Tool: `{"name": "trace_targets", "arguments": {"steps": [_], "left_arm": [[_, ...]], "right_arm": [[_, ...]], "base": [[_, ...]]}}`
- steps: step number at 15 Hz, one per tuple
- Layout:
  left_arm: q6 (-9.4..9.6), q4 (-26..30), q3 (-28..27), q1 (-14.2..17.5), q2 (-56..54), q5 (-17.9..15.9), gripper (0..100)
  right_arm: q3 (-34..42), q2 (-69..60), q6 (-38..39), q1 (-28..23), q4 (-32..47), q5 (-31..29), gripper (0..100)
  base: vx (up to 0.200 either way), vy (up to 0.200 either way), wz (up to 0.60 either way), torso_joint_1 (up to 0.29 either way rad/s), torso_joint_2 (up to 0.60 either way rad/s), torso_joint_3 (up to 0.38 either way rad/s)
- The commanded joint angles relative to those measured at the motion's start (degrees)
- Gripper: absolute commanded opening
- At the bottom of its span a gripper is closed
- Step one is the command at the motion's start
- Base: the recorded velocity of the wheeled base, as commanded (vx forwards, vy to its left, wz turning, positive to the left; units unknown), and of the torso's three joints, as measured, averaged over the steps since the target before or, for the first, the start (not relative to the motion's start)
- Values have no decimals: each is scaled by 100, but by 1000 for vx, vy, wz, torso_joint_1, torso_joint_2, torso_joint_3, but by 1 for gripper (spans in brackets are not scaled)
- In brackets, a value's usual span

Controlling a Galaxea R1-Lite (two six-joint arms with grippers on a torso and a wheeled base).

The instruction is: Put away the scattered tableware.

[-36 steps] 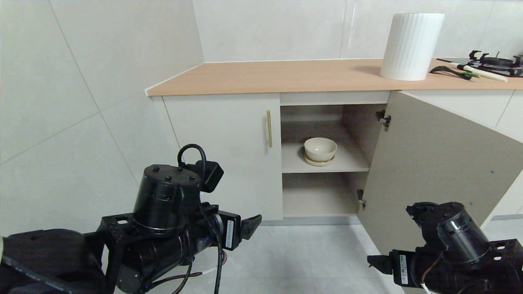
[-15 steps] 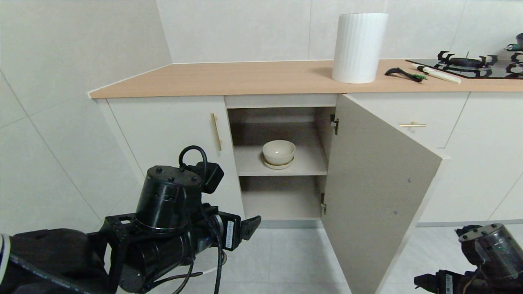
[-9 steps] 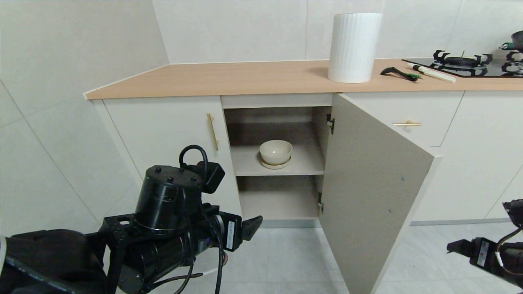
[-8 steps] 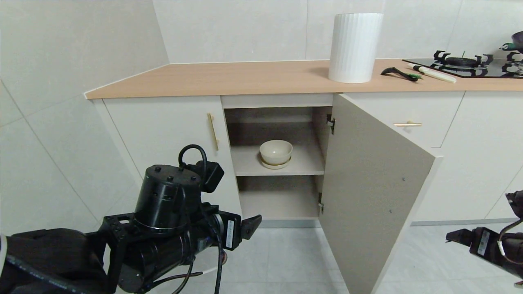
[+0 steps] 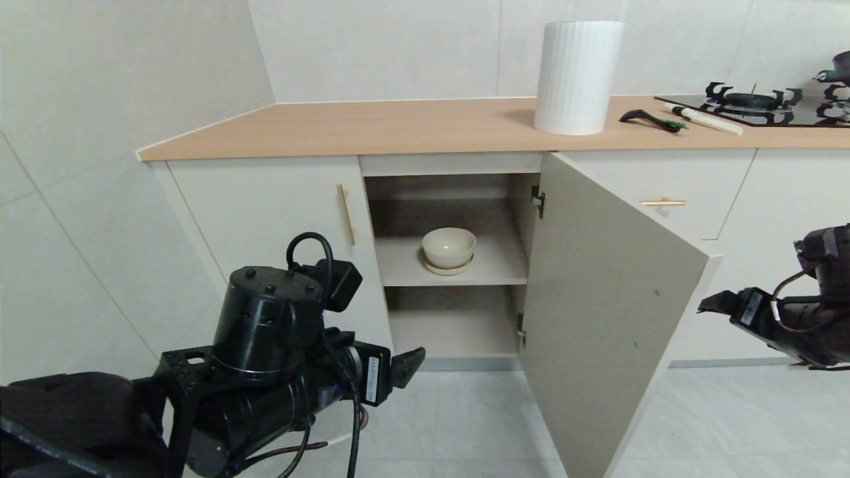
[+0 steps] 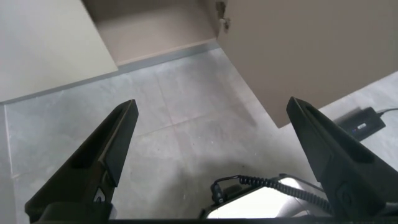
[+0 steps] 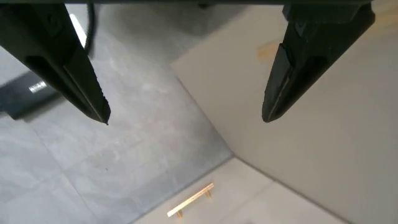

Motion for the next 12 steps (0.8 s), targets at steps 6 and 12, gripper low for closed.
{"name": "trace_targets", "arguments": {"steps": [6,12], "left_arm": [[-12,-3,0,4,-6,4,100],[-38,6,26,92,-357,12,100]], "right_arm": [[-382,701,53,962,-83,90,100],[-1155,1439,185,2070,-74,134,100]], "base": [[0,0,0,0,0,0],[0,0,0,0,0,0]]}}
